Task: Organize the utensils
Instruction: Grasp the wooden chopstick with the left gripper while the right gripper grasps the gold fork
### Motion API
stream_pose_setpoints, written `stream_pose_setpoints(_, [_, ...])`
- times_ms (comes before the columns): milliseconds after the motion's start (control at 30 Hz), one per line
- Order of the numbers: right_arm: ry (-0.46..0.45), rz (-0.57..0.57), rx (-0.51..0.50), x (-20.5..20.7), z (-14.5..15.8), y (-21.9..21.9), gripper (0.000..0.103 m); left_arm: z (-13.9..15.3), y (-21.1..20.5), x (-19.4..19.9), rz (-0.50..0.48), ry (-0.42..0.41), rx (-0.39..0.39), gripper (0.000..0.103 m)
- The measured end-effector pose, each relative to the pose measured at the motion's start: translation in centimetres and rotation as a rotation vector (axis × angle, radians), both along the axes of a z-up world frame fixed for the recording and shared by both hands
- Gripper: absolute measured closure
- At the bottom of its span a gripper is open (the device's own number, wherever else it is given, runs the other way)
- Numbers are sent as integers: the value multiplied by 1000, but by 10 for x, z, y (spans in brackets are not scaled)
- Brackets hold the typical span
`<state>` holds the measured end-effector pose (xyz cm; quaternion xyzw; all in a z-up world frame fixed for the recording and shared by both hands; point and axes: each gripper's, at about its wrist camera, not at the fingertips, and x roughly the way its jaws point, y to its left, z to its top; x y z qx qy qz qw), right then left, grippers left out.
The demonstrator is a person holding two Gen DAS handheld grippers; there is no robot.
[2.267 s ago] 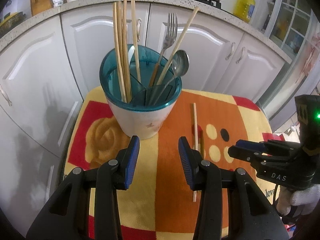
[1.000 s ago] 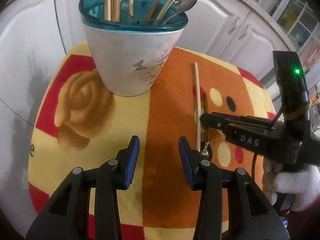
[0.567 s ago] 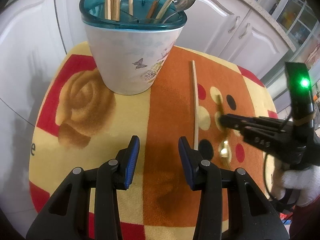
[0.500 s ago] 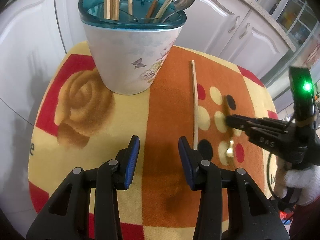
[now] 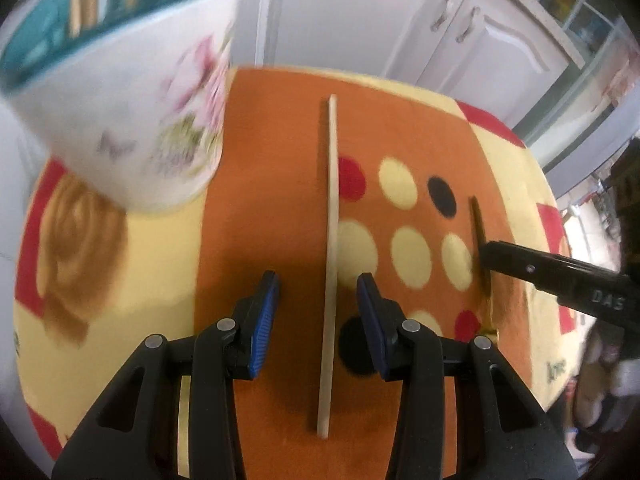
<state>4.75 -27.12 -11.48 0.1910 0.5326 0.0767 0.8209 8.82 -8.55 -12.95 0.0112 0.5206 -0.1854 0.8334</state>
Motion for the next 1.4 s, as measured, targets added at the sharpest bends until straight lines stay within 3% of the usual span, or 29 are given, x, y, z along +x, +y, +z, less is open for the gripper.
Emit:
stream_pose_setpoints(33, [0,3,-5,0,1,0,74,0,-3,0,-12,-3,17,65])
stream_pose_setpoints(67, [0,6,-7,0,1,0,74,1,-4,0,-16,-5,15,80])
stream_pose_setpoints(133, [4,10,-8,2,1,3,74,-1,-2,-1,-28,23,0,96])
stream_pose_setpoints(200, [6,12,-8,2,1,2,74,-2,4,-4,-33,34,-21,99])
stream_pose_setpoints(700, [-4,31,-89,17,5,4,74,3,41,-81,-142,99,-4,99])
stream_pose_setpoints(800, [10,34,-95,26,-1,5,74,12,41,-74,-127,68,-3,94])
stream_pose_setpoints(867, [-6,52,-117,30,-1,10,75,17,39,-64,-107,57,-15,80])
stream_pose_setpoints(933, [-14,98,-156,34,0,20,83,21,34,-52,-97,40,-37,71])
stream_pose_setpoints(1133, [-6,177,-179,36,0,31,84,18,-1,-10,-111,14,4,71])
stream_pose_setpoints(1400, [22,177,-132,50,-3,26,83,4,-25,22,-152,22,85,71])
